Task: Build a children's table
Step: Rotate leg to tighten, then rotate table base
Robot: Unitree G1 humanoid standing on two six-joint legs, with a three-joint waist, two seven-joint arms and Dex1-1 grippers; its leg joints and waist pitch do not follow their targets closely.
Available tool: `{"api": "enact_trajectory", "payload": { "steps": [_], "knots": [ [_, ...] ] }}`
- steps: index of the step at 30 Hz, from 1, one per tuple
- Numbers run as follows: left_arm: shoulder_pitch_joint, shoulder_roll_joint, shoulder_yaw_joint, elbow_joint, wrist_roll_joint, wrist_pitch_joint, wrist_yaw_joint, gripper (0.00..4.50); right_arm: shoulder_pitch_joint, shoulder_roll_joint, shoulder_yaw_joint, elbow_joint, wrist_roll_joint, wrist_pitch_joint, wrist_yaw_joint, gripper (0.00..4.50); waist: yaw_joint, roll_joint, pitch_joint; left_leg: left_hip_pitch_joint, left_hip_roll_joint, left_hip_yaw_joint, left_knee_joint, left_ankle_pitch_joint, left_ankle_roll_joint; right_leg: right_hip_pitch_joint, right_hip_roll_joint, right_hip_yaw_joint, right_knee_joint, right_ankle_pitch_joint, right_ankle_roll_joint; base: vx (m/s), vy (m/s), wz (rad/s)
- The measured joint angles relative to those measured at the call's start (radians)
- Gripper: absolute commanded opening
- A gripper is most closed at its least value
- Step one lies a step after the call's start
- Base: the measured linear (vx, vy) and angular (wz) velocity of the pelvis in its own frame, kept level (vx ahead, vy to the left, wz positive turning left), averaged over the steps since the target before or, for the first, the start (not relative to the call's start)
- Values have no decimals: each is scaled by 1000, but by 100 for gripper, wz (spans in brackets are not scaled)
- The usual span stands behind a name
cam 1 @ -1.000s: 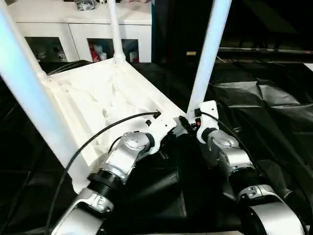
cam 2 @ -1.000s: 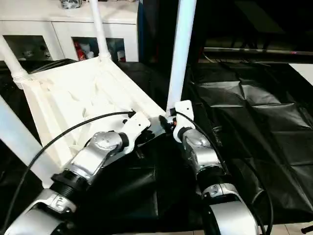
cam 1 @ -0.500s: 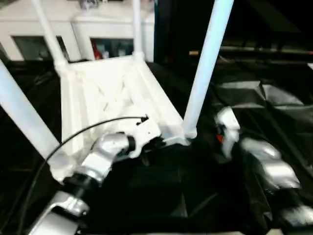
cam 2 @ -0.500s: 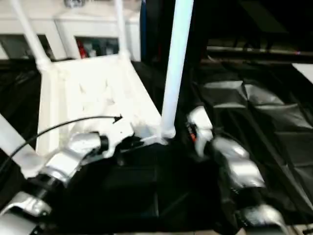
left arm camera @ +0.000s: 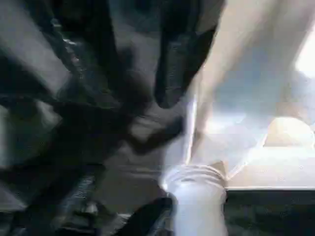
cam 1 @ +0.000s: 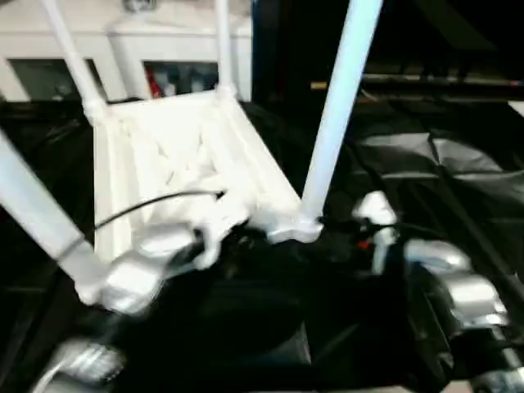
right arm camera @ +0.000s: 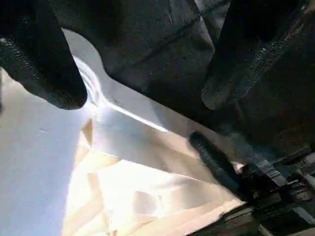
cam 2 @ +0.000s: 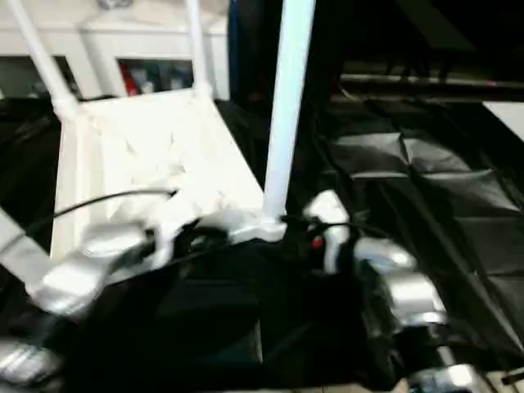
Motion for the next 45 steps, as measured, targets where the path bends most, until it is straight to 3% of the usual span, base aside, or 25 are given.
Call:
{"api": "enact_trajectory", "payload": {
  "steps": [4,7,11,12,17,21,28,36,39,45],
  "knots": [
    [76,94,0,-168,-47,119,-59,181,-43,77,11,53,-11,-3,-46,419,1,-1,1,0,0,0,0,0,0,-3,1,1,2,0,0,0,0,0],
    [124,110,-1,-233,-55,173,-53,214,-65,102,19,76,-13,-3,-58,419,7,-3,2,0,0,0,0,0,0,-2,0,1,2,0,0,0,0,0],
    [177,121,1,-288,-28,219,30,221,-84,150,30,94,-26,-21,-82,419,6,-5,3,0,0,0,0,0,0,-1,0,2,2,-2,4,0,0,0],
    [188,116,1,-300,-8,224,71,251,-90,177,31,106,-32,-37,-103,419,4,-6,4,0,0,0,0,0,-1,-1,1,2,3,-2,4,0,0,0],
    [238,91,17,-327,61,210,198,257,-113,245,27,165,-54,-78,-207,419,2,-6,4,1,0,0,0,0,-1,-1,1,2,4,-2,4,0,0,0],
    [315,73,39,-381,68,178,261,257,-159,303,-11,230,-71,-117,-341,419,1,-6,4,0,0,0,0,0,-1,-2,1,2,4,-2,4,0,0,0],
    [409,137,57,-406,106,133,291,257,-226,328,-103,336,-72,-170,-512,419,7,-6,4,0,0,0,1,0,-1,-2,1,4,4,-3,4,0,0,0],
    [480,176,67,-475,70,99,242,257,-292,306,-166,448,-75,-218,-650,419,9,-6,4,0,0,0,1,0,-1,0,1,4,5,-3,4,0,0,0],
    [520,187,74,-495,30,78,215,257,-308,292,-184,486,-78,-232,-669,419,3,-5,4,0,0,0,2,0,-1,1,2,5,6,-3,5,0,0,0],
    [587,226,131,-508,-46,45,144,257,-325,267,-183,525,-100,-260,-663,419,0,-5,4,1,0,0,2,0,-1,0,3,5,6,-3,5,0,0,0]
  ]
}}
